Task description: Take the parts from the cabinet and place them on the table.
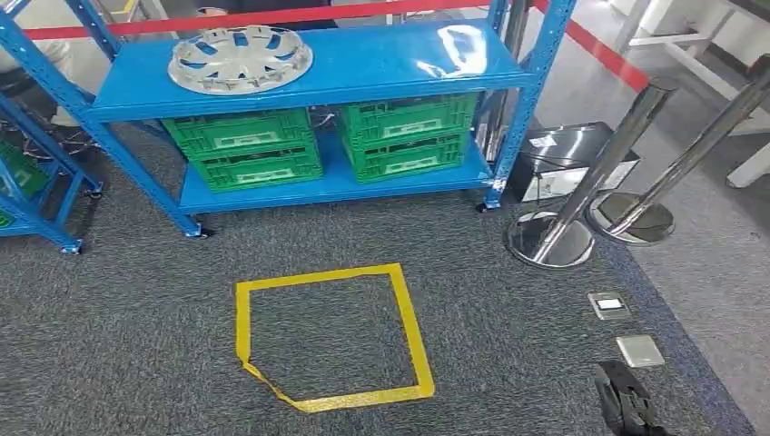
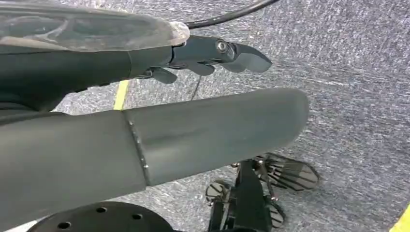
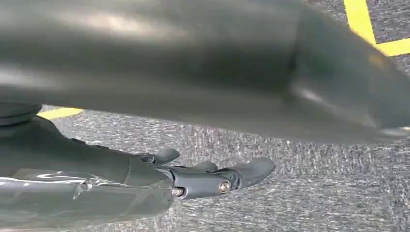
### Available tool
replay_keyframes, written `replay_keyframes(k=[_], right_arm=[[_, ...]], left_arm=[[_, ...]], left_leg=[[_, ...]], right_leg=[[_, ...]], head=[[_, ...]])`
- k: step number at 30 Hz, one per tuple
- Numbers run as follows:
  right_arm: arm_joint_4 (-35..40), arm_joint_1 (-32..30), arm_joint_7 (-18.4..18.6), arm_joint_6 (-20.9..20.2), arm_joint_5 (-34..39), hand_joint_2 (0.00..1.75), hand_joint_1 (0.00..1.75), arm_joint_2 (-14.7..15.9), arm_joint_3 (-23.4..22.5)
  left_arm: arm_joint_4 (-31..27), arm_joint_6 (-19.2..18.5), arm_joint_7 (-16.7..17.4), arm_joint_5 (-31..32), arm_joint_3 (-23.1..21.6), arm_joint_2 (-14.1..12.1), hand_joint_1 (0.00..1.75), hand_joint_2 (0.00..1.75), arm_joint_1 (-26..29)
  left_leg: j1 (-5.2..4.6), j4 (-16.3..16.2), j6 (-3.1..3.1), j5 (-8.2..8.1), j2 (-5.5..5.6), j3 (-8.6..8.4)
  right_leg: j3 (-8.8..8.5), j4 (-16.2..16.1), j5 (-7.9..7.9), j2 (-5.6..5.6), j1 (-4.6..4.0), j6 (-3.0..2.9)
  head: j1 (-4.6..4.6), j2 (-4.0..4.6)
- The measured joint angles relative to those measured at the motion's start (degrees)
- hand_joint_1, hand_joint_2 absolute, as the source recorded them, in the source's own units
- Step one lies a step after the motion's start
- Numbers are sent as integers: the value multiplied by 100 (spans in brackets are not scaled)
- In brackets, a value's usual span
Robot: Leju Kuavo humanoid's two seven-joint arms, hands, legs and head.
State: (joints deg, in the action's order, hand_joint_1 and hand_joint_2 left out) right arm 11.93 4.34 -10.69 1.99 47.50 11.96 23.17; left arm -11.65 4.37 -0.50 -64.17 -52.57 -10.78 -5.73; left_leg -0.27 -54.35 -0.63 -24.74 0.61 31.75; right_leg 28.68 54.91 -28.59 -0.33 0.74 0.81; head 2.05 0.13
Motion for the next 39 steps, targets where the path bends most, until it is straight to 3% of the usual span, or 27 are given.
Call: replay_keyframes(k=[18,21,22,26,27,31,39], right_arm=[[0,0,0,2,42,0,0,0,20],[0,0,153,66,41,0,0,0,35],[0,-1,246,107,24,0,0,-2,48],[0,0,801,392,-276,0,0,-15,212],[0,1,1028,476,-462,175,0,-24,288],[0,1,1823,614,-1385,175,0,-61,742],[2,7,1825,660,-1405,175,0,-118,1312]], left_arm=[[0,9,0,-17,0,0,0,0,0],[0,54,24,-15,0,0,0,0,0],[0,68,31,-2,0,0,0,175,0],[0,131,44,46,-2,0,0,175,-1],[0,151,61,74,-7,2,0,175,-1],[0,203,135,166,-28,2,0,175,-2],[0,280,199,192,-133,2,0,175,-3]], left_leg=[[-1,0,-3,-2,1,-6],[-1,0,-3,-3,1,-7],[-1,0,-3,-3,1,-8],[-1,1,-4,-4,1,-11],[-1,1,-4,-4,1,-11],[-1,2,-4,-4,1,-12],[-1,3,-4,-4,1,-15]], right_leg=[[-26,-38,4,0,0,7],[-28,-41,4,0,0,7],[-30,-41,4,0,0,7],[-32,-42,4,0,0,7],[-32,-42,4,1,0,7],[-35,-42,4,1,0,7],[-36,-42,4,1,0,7]], head=[[0,0],[0,0],[0,0],[0,0],[0,0],[0,0],[-2,0]])
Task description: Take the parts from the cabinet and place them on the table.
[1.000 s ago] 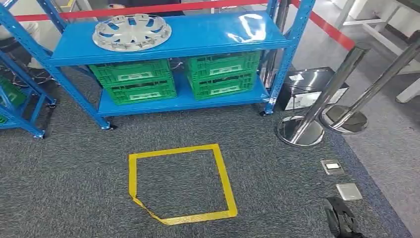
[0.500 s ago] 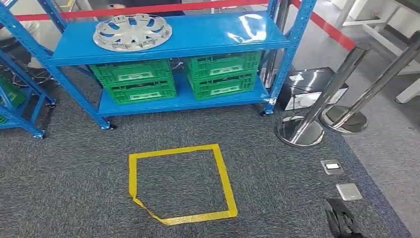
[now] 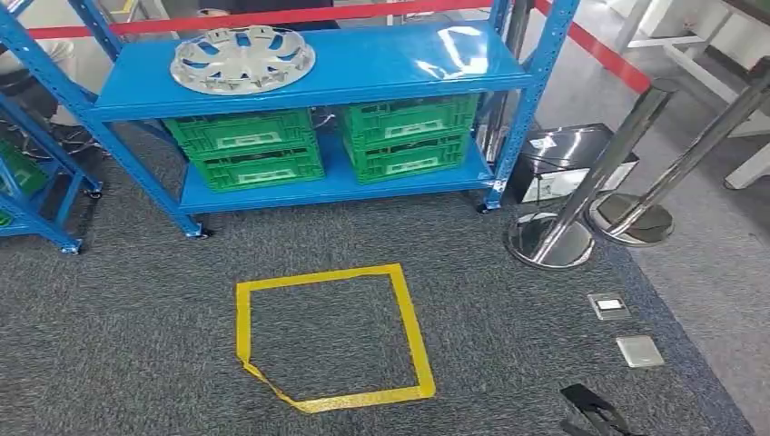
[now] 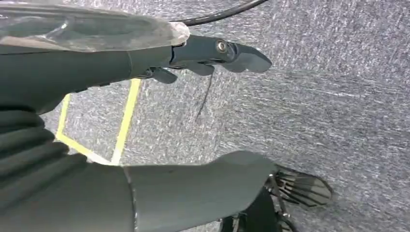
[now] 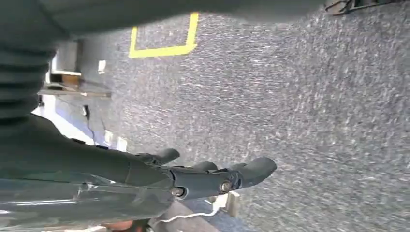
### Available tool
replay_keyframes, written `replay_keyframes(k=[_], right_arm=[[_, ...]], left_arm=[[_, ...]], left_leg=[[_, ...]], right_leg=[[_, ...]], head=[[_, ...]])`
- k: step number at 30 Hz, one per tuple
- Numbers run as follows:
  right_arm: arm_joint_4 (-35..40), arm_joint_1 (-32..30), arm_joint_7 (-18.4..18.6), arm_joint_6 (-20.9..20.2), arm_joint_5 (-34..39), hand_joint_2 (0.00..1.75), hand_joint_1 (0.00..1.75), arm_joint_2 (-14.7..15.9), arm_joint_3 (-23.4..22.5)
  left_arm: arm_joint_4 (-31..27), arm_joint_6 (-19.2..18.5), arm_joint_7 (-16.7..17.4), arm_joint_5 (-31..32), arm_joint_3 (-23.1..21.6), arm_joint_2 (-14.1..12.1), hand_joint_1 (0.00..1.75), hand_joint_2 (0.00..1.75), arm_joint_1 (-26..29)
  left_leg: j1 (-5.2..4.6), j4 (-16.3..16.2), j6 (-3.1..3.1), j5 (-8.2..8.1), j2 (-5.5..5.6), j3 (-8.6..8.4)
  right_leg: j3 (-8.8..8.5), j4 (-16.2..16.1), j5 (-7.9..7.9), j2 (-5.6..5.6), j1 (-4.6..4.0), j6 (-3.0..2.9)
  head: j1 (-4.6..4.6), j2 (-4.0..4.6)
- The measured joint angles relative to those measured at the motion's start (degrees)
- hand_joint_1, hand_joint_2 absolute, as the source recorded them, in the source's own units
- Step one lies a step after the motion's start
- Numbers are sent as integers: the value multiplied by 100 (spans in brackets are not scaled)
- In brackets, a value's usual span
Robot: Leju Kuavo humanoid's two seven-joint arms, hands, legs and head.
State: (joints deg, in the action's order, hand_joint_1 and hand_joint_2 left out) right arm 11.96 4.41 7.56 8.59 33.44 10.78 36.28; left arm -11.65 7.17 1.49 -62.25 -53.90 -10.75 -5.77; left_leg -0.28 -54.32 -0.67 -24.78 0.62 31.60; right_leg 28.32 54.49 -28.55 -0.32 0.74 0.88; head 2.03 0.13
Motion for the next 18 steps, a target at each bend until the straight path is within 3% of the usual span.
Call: replay_keyframes(k=[2,3,6,7,10,11,13,15,16,18], right_arm=[[0,0,-44,0,77,175,0,-7,83],[0,0,-72,-2,125,0,0,-7,114],[0,0,-90,-13,214,0,0,-7,144],[0,0,-94,-20,223,175,0,-7,153],[0,1,-160,-31,271,175,0,-7,181],[4,5,-280,-178,16,175,0,-9,181],[7,2,-567,-582,-1225,175,0,-9,186],[7,2,-603,-608,-2454,175,0,-13,192],[9,5,-608,-610,-2622,0,0,-13,194],[9,6,-601,-592,-2347,0,0,-13,201]], left_arm=[[0,0,2,13,-17,0,0,175,0],[0,-2,2,31,-22,2,0,175,0],[0,-17,20,52,-39,0,0,175,-2],[0,-20,43,70,-57,0,0,175,-2],[0,-48,186,195,-118,0,0,175,-6],[0,-169,148,511,-129,0,0,0,-5],[0,-486,-22,1885,-151,-7,0,0,-3],[0,-527,-48,4017,-164,-11,0,0,-10],[0,-529,-55,4795,-170,-9,0,0,-17],[0,-527,-55,5357,-195,-9,0,0,-17]], left_leg=[[0,0,0,0,0,0],[0,0,0,0,0,0],[0,0,0,-1,0,0],[0,0,0,-1,0,0],[0,0,0,-1,0,0],[0,0,0,-1,0,-1],[0,0,0,-1,1,0],[0,1,0,-1,0,-1],[0,2,0,-1,0,-2],[0,1,0,-1,0,-2]], right_leg=[[0,0,0,0,0,0],[0,-1,0,0,0,0],[0,-1,0,0,0,0],[0,-1,0,0,0,0],[0,-1,0,0,0,0],[1,-1,0,0,0,0],[4,-2,0,-1,0,0],[0,-1,0,0,0,0],[0,-1,0,0,1,0],[-2,-2,0,0,0,0]], head=[[0,0],[0,0],[0,0],[0,0],[0,0],[0,0],[2,0],[-2,0],[-9,0],[-7,0]])
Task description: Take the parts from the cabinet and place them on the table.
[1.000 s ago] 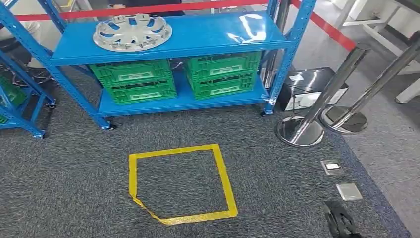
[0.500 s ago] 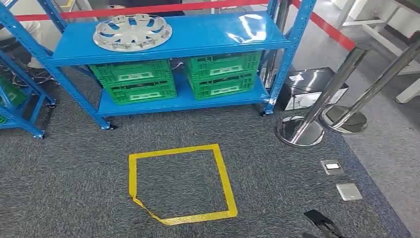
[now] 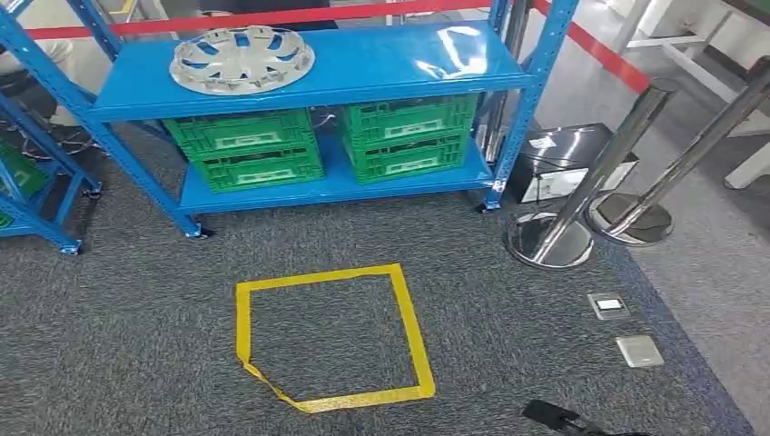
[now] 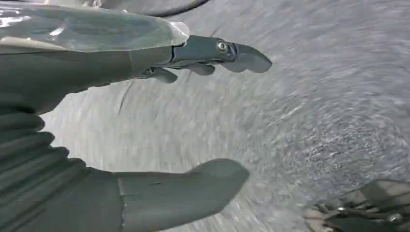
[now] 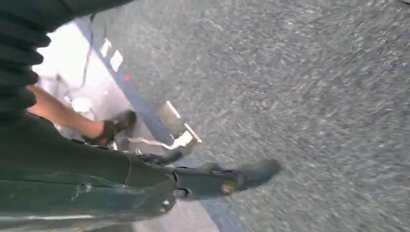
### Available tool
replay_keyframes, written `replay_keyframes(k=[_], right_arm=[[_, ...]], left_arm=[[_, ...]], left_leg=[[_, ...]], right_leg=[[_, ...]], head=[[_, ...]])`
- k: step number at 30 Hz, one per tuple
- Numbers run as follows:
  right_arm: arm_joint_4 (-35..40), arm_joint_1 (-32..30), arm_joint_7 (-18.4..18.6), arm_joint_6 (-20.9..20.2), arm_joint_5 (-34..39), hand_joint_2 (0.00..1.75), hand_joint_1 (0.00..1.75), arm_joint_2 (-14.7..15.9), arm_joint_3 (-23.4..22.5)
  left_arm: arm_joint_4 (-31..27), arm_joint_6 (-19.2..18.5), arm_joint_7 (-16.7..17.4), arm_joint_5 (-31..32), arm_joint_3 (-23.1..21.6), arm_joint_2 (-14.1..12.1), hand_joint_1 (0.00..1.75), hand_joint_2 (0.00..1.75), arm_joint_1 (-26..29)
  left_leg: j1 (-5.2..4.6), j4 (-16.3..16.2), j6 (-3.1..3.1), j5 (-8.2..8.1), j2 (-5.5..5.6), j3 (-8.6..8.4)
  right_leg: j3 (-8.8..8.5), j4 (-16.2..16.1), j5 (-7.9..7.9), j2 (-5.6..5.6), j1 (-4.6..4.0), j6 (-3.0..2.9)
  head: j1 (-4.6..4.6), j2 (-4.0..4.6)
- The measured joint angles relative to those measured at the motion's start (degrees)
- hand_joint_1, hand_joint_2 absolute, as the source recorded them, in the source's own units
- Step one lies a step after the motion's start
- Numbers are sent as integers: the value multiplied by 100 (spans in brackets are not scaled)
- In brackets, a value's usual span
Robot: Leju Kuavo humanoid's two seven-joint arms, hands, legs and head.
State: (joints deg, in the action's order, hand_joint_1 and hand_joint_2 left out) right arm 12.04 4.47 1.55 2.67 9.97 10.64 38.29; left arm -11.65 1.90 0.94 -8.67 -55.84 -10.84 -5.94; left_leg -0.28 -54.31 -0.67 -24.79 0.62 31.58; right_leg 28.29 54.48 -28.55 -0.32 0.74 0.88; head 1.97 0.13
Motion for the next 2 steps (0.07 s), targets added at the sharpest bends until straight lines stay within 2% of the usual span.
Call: replay_keyframes(k=[2], right_arm=[[0,0,81,114,429,0,0,0,7]], left_arm=[[0,70,0,-676,-15,2,0,0,1]], left_leg=[[0,0,0,0,-1,0]], right_leg=[[0,0,0,-2,0,0]], head=[[0,0]])
